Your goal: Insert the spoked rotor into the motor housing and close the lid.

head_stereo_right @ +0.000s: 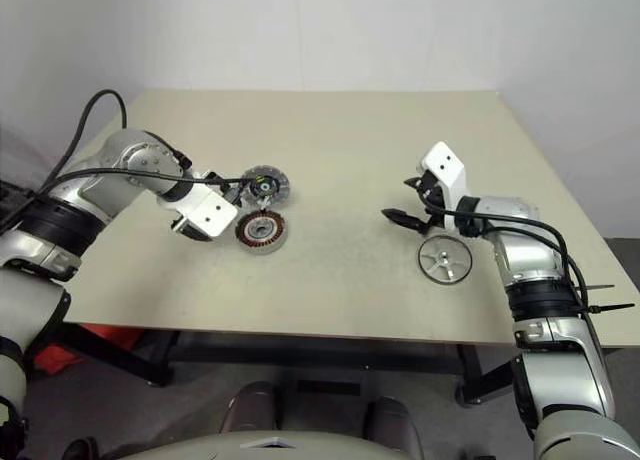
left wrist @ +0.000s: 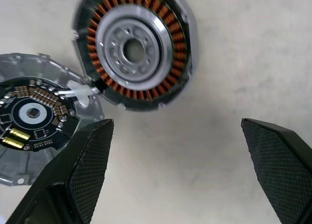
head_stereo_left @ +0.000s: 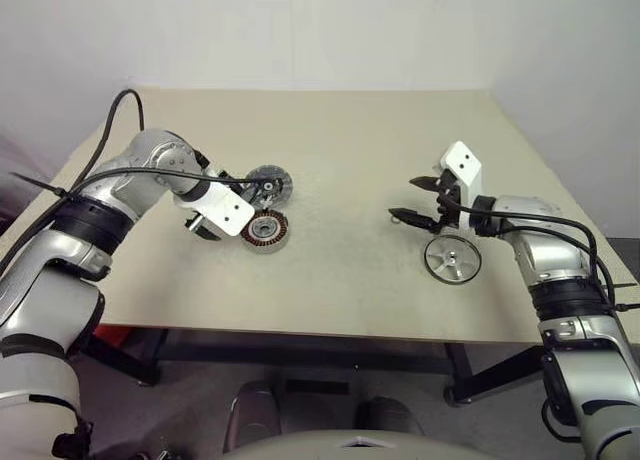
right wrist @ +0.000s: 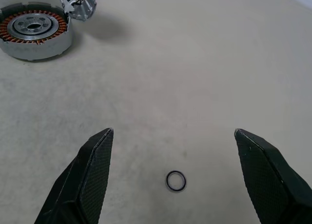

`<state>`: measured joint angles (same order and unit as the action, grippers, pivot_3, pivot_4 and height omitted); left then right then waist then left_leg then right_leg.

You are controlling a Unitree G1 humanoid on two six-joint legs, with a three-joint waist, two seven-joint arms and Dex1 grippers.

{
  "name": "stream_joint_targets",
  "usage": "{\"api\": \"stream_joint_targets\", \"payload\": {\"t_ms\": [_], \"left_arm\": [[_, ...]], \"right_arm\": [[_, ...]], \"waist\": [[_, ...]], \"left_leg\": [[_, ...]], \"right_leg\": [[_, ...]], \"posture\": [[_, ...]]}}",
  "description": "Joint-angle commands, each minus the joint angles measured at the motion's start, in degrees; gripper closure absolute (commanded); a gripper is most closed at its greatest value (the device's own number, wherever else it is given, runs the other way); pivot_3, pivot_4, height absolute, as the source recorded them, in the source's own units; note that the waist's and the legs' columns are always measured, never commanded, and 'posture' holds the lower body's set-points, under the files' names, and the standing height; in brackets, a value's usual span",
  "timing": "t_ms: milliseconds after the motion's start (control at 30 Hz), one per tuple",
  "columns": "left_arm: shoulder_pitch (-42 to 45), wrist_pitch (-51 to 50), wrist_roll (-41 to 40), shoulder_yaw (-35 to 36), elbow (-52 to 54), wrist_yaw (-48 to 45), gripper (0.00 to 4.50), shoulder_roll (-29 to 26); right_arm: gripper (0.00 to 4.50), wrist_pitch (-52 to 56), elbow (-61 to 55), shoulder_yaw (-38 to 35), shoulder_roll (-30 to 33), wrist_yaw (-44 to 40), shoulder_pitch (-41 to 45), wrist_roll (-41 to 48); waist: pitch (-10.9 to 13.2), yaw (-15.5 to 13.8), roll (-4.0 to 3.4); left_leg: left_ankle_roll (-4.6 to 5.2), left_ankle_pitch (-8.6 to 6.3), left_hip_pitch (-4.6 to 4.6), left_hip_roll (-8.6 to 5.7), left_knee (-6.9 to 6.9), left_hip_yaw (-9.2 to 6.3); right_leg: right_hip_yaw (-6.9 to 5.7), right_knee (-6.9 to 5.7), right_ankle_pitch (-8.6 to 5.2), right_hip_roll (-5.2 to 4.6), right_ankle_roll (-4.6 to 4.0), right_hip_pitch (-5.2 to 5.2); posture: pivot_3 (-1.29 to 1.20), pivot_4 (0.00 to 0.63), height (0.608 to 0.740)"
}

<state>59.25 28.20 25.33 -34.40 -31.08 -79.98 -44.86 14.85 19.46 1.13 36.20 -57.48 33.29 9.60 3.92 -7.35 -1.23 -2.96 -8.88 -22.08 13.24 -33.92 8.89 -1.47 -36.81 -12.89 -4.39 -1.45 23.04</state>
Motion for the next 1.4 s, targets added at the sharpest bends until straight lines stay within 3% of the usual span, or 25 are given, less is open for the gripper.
{"api": "stream_joint_targets", "payload": {"t_ms": [33, 567, 1400], "left_arm": [[2.77, 4.47, 3.96, -1.93, -3.61, 1.72, 0.04, 1.94], [6.08, 10.99, 9.56, -4.51, -11.76, 4.55, 0.04, 9.72], [4.58, 12.83, 14.15, -7.37, -17.82, 9.03, 0.04, 13.46]], "right_arm": [[0.00, -1.08, -0.18, -0.10, 0.50, -0.35, 2.56, -0.18], [0.00, -1.18, -1.33, -0.68, -0.18, 0.38, 1.95, 0.10], [0.00, -1.76, -1.03, -1.28, -0.97, 2.57, 2.80, 0.35]], "waist": [[0.00, -0.09, 0.01], [0.03, -1.21, 0.04], [0.03, -1.38, 0.05]], "left_leg": [[0.00, 0.00, -0.01, 0.00, 0.00, 0.00], [-0.03, 0.02, -0.02, 0.01, -0.02, 0.00], [-0.02, 0.01, -0.02, -0.02, -0.02, 0.00]], "right_leg": [[0.00, 0.00, 0.00, 0.00, 0.00, 0.00], [-0.01, -0.03, 0.01, -0.01, -0.02, 0.01], [-0.01, -0.03, 0.02, -0.03, -0.02, 0.01]], "posture": [[0.00, 0.000, 0.740], [0.00, 0.000, 0.740], [0.00, 0.000, 0.740]]}}
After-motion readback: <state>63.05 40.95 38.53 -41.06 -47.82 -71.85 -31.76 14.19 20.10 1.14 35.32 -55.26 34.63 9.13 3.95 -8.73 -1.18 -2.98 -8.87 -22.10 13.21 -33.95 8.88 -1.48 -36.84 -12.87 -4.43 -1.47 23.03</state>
